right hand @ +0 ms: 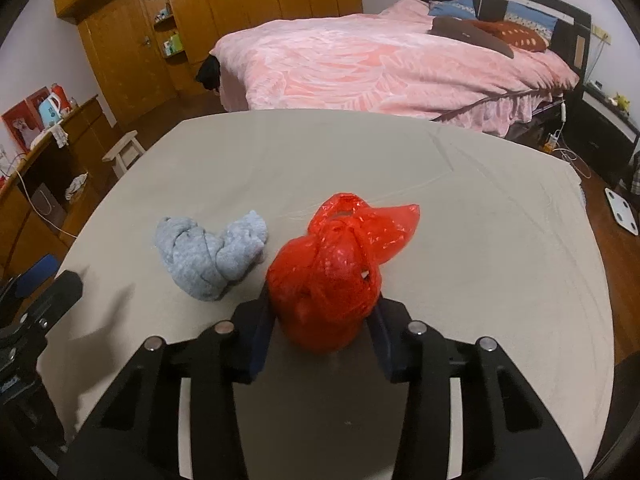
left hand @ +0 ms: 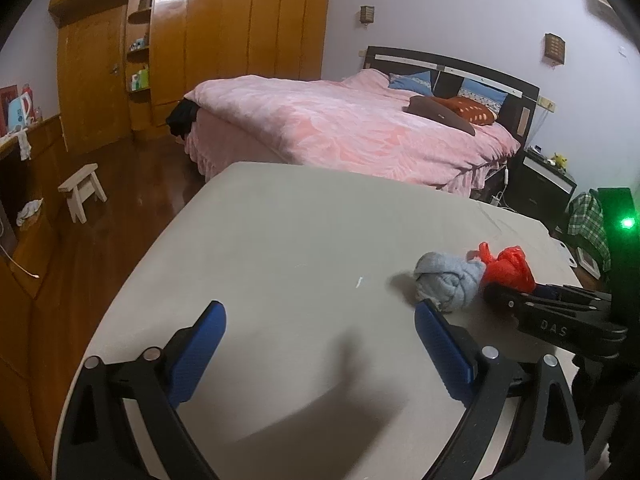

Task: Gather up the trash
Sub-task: 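Grasp the red plastic bag with the right tool while the left tool grasps the grey cloth, then carry the red bag and grey cloth over the bin with both tools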

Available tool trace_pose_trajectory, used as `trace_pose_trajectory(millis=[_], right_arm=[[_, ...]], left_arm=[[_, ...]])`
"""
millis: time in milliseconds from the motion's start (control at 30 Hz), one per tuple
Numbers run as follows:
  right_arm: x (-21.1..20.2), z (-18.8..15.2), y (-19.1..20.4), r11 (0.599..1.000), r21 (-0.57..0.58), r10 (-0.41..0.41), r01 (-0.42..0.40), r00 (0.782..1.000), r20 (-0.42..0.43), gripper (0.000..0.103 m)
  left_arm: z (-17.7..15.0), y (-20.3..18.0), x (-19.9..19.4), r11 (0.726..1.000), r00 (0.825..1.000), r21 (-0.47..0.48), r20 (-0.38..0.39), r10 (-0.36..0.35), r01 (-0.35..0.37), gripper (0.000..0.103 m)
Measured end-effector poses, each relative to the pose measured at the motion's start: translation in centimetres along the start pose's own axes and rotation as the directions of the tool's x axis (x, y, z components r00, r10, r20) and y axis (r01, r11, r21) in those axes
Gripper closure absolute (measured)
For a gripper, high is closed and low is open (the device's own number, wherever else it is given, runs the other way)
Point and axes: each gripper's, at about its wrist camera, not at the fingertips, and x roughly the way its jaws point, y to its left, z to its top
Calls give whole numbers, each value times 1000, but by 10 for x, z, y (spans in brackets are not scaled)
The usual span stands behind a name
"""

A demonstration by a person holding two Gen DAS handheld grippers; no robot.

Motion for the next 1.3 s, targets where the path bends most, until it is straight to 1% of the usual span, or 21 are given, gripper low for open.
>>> trace_pose_trajectory(millis=[167, 300, 400, 467, 533, 567, 633, 733, 767, 800, 833, 900, 1000, 1067, 1200, 1300], right_arm=[[-17, -2, -23, 999, 14, -33, 32, 999, 35, 63], [-29, 1, -49, 998, 35, -61, 59, 997, 54, 63], [-34, 2, -64, 996, 44, -75, 72, 995, 62, 63], [-36, 2, -71, 996, 52, -77, 73, 995, 65, 63], [-36, 2, -78, 996, 54, -75, 72, 995, 67, 63], [-37, 2, -79, 996, 53, -75, 71, 995, 68, 63], [-36, 1, -80, 996, 43, -78, 75, 994, 71, 63], [-37, 0, -80, 997, 40, -73, 70, 995, 74, 62], [-36, 0, -80, 997, 41, -70, 67, 995, 74, 62], [-36, 0, -80, 997, 41, -68, 65, 995, 75, 62], [-36, 0, -80, 997, 42, -65, 62, 995, 75, 62], [-37, 1, -78, 997, 42, -61, 58, 995, 76, 62], [-40, 0, -75, 998, 35, -61, 58, 995, 81, 62], [-42, 0, -73, 998, 31, -60, 58, 995, 83, 62], [-49, 0, -70, 998, 27, -59, 57, 994, 92, 62], [-55, 1, -71, 998, 27, -58, 55, 993, 99, 62]], left_arm=[[10, -24, 7, 999, 999, 31, 1, -35, 35, 10], [20, -53, 24, 995, 996, 58, -15, -84, 85, 10], [25, -71, 38, 991, 994, 81, -29, -101, 103, 10], [26, -80, 48, 989, 993, 94, -46, -109, 113, 10], [25, -85, 61, 988, 990, 93, -85, -115, 123, 11], [26, -87, 67, 988, 987, 89, -106, -118, 128, 12], [26, -89, 72, 987, 984, 85, -125, -128, 139, 14], [25, -92, 79, 984, 977, 89, -159, -140, 155, 20], [25, -93, 82, 984, 975, 91, -177, -137, 155, 25], [24, -93, 86, 983, 971, 88, -195, -141, 161, 34], [24, -93, 89, 983, 968, 85, -207, -142, 163, 39], [24, -93, 89, 984, 969, 85, -208, -134, 154, 51], [22, -93, 87, 984, 971, 88, -200, -134, 154, 57], [21, -95, 83, 984, 973, 98, -189, -130, 151, 58], [23, -101, 71, 983, 983, 124, -141, -116, 134, 59], [26, -103, 63, 983, 984, 115, -127, -126, 141, 59]])
